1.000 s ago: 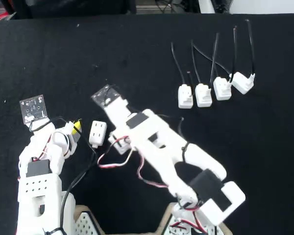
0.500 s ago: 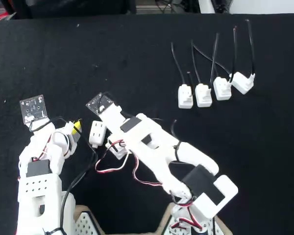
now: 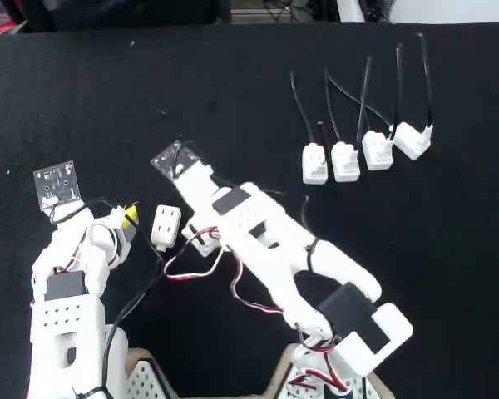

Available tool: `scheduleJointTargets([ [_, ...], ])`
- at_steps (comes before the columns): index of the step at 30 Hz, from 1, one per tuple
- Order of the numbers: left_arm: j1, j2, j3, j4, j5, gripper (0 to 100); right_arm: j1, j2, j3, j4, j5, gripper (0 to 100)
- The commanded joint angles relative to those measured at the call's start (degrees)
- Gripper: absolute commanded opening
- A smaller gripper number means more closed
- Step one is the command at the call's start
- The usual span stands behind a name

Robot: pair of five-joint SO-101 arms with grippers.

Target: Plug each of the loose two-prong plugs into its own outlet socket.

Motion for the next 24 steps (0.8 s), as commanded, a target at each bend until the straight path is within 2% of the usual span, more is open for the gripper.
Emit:
scheduleJointTargets([
  [1,-0.22,-0.62,-1.36,0.26,0.26,29,1.05,-1.89,-3.30,-0.09,0.44,11.6],
  [6,-0.22,-0.62,-1.36,0.26,0.26,29,1.93,-1.27,-3.47,-0.97,0.79,11.6],
  [12,-0.22,-0.62,-1.36,0.26,0.26,29,3.96,-4.88,-5.93,2.73,0.88,11.6],
  [18,-0.22,-0.62,-1.45,0.26,0.26,29,3.60,0.04,-1.45,-2.55,0.44,11.6],
  [24,-0.22,-0.62,-1.36,0.26,0.26,29,-3.25,1.27,-0.84,-1.67,-1.23,11.6],
])
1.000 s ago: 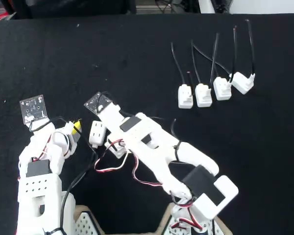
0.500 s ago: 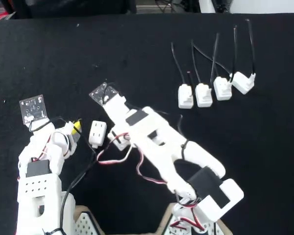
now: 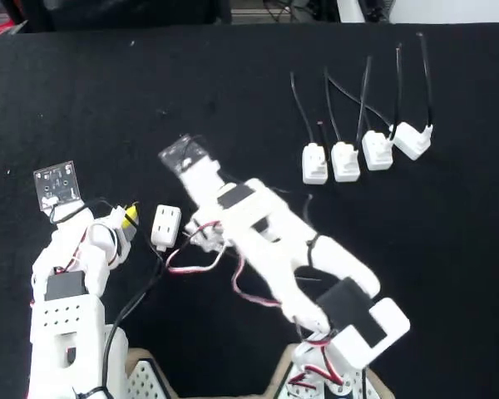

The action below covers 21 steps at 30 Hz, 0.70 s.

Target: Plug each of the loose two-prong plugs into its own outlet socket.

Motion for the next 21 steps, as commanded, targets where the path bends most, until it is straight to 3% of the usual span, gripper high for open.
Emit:
scheduleJointTargets([
  [1,-0.22,-0.62,-1.36,0.26,0.26,29,-4.22,-0.22,-0.13,-0.62,-2.11,11.6],
  [21,-0.31,-0.62,-1.54,0.26,0.26,29,-0.88,0.22,2.68,-0.62,0.70,10.6],
])
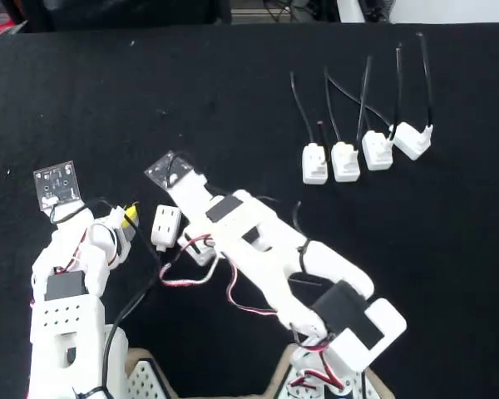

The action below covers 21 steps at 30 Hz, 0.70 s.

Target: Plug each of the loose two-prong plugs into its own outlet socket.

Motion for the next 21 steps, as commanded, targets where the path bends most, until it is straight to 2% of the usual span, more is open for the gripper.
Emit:
scheduleJointTargets([
  [1,-0.31,-0.62,-1.54,0.26,0.26,29,1.76,-0.75,-0.13,-0.62,2.02,7.4],
  [3,-0.31,-0.62,-1.54,0.26,0.26,29,3.78,-1.01,-0.31,-0.53,3.16,0.7],
  [9,-0.31,-0.62,-1.54,0.26,0.26,29,15.38,-3.21,-9.63,7.47,9.93,1.0],
  [12,-0.31,-0.62,-1.54,0.26,0.26,29,18.90,-3.12,-15.52,11.52,14.33,1.0],
  [15,-0.31,-0.62,-1.54,0.26,0.26,29,17.76,-0.31,-15.60,9.93,13.71,1.1],
  [19,-0.48,-0.62,-1.54,0.26,0.09,29,11.52,5.93,-12.00,3.16,6.33,1.5],
  [21,-1.98,-0.62,-1.54,0.26,0.18,29,10.81,8.13,-12.18,2.64,3.25,6.0],
])
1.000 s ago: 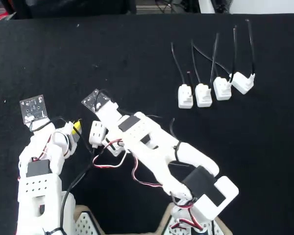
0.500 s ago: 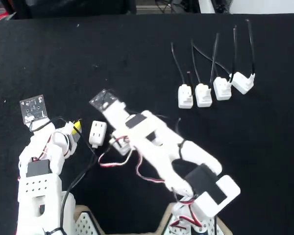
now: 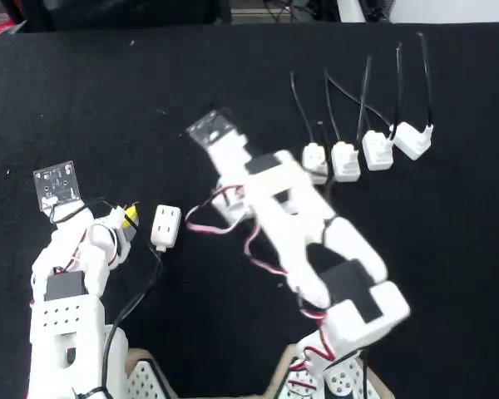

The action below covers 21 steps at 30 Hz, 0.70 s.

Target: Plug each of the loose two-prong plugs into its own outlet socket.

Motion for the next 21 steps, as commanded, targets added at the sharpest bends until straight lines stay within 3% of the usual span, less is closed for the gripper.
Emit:
scheduleJointTargets([
  [1,-2.77,-0.62,-1.63,0.26,0.18,29,-2.11,1.80,-0.75,-2.11,-5.71,9.6],
  [3,-3.91,-0.62,-1.63,0.26,0.18,29,-2.11,1.54,-1.27,-0.35,-7.65,14.9],
  [8,-4.09,-0.62,-1.63,0.18,0.18,29,-2.02,-5.32,-5.76,7.12,-9.93,12.3],
  [21,-4.18,-0.62,-1.63,0.18,0.18,29,-1.14,2.95,-4.88,-2.02,-9.32,12.0],
])
